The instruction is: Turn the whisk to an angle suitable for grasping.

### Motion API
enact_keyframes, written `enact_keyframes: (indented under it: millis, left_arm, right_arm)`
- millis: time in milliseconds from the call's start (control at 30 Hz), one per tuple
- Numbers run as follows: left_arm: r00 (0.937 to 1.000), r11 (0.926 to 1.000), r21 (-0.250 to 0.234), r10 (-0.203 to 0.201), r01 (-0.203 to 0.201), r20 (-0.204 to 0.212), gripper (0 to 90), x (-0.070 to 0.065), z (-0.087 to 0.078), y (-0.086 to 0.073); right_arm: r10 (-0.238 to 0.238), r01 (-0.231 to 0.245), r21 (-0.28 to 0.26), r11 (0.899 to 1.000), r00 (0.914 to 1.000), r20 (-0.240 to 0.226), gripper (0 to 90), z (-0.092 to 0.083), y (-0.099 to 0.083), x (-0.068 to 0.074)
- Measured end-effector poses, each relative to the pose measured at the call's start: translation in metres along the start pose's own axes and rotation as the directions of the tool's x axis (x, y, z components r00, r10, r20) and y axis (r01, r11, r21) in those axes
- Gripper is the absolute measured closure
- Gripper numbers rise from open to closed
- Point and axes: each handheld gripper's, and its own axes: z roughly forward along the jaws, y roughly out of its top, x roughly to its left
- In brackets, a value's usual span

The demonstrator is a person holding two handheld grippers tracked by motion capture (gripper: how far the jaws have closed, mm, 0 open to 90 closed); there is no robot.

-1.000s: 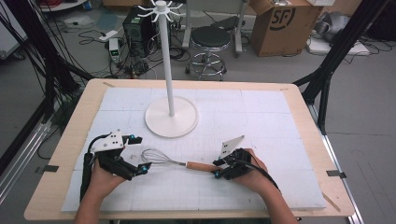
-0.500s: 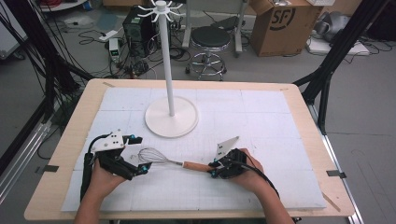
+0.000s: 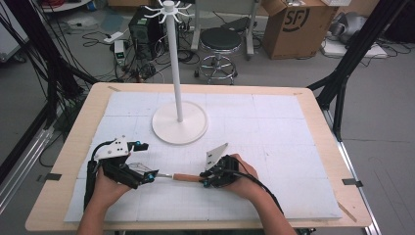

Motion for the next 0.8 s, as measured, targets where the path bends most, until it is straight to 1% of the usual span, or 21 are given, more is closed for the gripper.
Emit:
enact_keyframes:
  millis: [100,200,233,267,300,433,500,600,633,667,733,800]
  left_arm:
    - [1.0000,1.0000,-0.003,0.000,0.000,0.002,1.8,0.000,0.000,0.000]
    - [1.0000,1.0000,-0.006,-0.001,0.001,0.005,1.8,0.000,-0.001,0.000]
    - [1.0000,1.0000,-0.006,0.000,0.000,0.003,1.8,0.000,-0.002,0.000]
    - [1.0000,1.0000,-0.006,0.000,0.000,0.004,1.8,0.000,-0.002,0.000]
    - [1.0000,1.0000,-0.007,-0.002,0.002,0.004,1.8,0.000,-0.002,0.000]
    - [1.0000,1.0000,-0.008,-0.001,0.001,0.001,1.8,0.000,-0.003,0.000]
    - [1.0000,1.0000,-0.007,-0.002,0.002,0.002,1.7,0.000,-0.003,0.000]
    - [1.0000,1.0000,-0.006,-0.001,0.001,-0.002,1.8,0.000,-0.004,0.000]
    - [1.0000,1.0000,-0.006,-0.001,0.001,-0.004,1.8,0.000,-0.004,0.000]
    - [1.0000,1.0000,-0.007,0.001,-0.001,-0.004,1.8,0.000,-0.004,0.000]
    - [1.0000,1.0000,-0.007,0.002,-0.002,-0.003,1.8,0.000,-0.005,0.000]
    - [1.0000,1.0000,-0.007,0.002,-0.002,-0.003,1.8,0.000,-0.005,-0.001]
  right_arm:
    - [-0.012,0.012,0.005,1.000,0.9999,0.009,74.1,0.003,0.004,0.000]
    - [-0.010,0.010,0.006,1.000,0.9999,0.008,73.3,0.004,0.004,0.000]
    - [-0.014,0.014,0.013,1.000,0.9998,0.016,71.8,0.005,0.004,0.000]
    - [-0.008,0.008,0.026,1.000,0.9996,0.025,68.4,0.005,0.004,0.001]
    - [-0.007,0.007,0.015,1.000,0.9990,0.045,64.0,0.006,0.003,0.000]
    - [0.013,-0.014,0.015,1.000,0.9970,0.077,57.3,0.003,0.002,-0.002]
    - [0.011,-0.013,0.023,1.000,0.9943,0.106,53.9,0.002,0.001,-0.003]
    - [0.022,-0.025,0.018,1.000,0.9885,0.149,48.3,0.001,-0.001,-0.005]
    - [0.029,-0.034,0.026,0.999,0.9866,0.161,47.2,0.000,-0.002,-0.006]
    - [0.029,-0.034,0.026,0.999,0.9866,0.161,47.2,0.000,-0.002,-0.006]
    - [0.038,-0.044,0.031,0.999,0.9806,0.193,44.4,-0.001,-0.004,-0.008]
    - [0.063,-0.069,0.023,0.997,0.9754,0.211,42.4,-0.001,-0.006,-0.011]
